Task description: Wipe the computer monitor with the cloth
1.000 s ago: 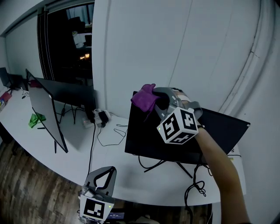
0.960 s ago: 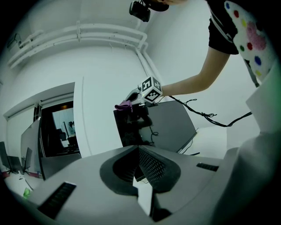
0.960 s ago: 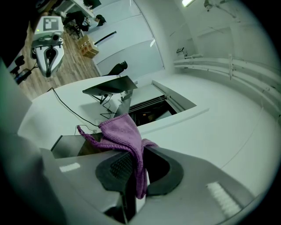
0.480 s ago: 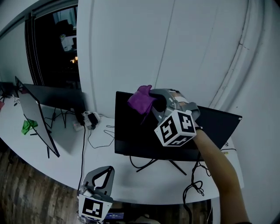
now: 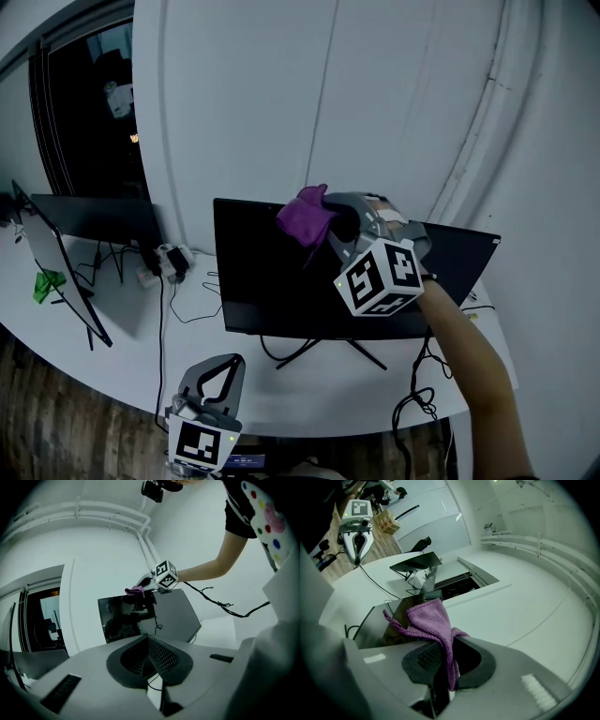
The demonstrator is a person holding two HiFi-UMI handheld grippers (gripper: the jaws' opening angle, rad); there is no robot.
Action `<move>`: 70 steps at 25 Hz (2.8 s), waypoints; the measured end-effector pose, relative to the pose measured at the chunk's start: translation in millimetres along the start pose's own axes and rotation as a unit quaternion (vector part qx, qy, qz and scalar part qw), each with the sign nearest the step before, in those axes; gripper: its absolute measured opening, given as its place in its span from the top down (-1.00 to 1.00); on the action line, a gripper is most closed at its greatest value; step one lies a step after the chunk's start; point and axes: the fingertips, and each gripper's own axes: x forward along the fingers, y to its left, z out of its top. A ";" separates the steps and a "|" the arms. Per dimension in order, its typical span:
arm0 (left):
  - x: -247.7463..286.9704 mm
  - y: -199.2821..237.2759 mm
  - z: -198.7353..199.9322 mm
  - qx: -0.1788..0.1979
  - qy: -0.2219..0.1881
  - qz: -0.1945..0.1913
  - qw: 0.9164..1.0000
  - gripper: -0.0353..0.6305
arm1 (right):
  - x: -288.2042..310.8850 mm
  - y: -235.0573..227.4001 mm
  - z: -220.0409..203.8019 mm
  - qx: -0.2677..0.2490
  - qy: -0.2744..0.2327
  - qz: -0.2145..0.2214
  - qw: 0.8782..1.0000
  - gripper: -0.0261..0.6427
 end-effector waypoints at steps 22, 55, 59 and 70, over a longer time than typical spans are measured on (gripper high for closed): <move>58.4 -52.0 15.8 -0.002 -0.021 -0.057 0.998 0.88 | -67.3 -14.3 -90.2 0.012 0.068 -0.029 0.997 0.75; 111.2 -109.8 31.2 0.007 -0.029 -0.113 0.993 0.88 | -159.4 -34.8 -200.0 0.043 0.150 -0.084 0.984 0.74; 116.1 -116.0 33.5 0.004 -0.029 -0.119 0.992 0.88 | -172.7 -38.3 -213.0 0.048 0.163 -0.090 0.981 0.74; 131.4 -132.6 36.3 0.009 -0.032 -0.134 0.990 0.88 | -208.3 -44.5 -252.0 0.059 0.197 -0.111 0.972 0.74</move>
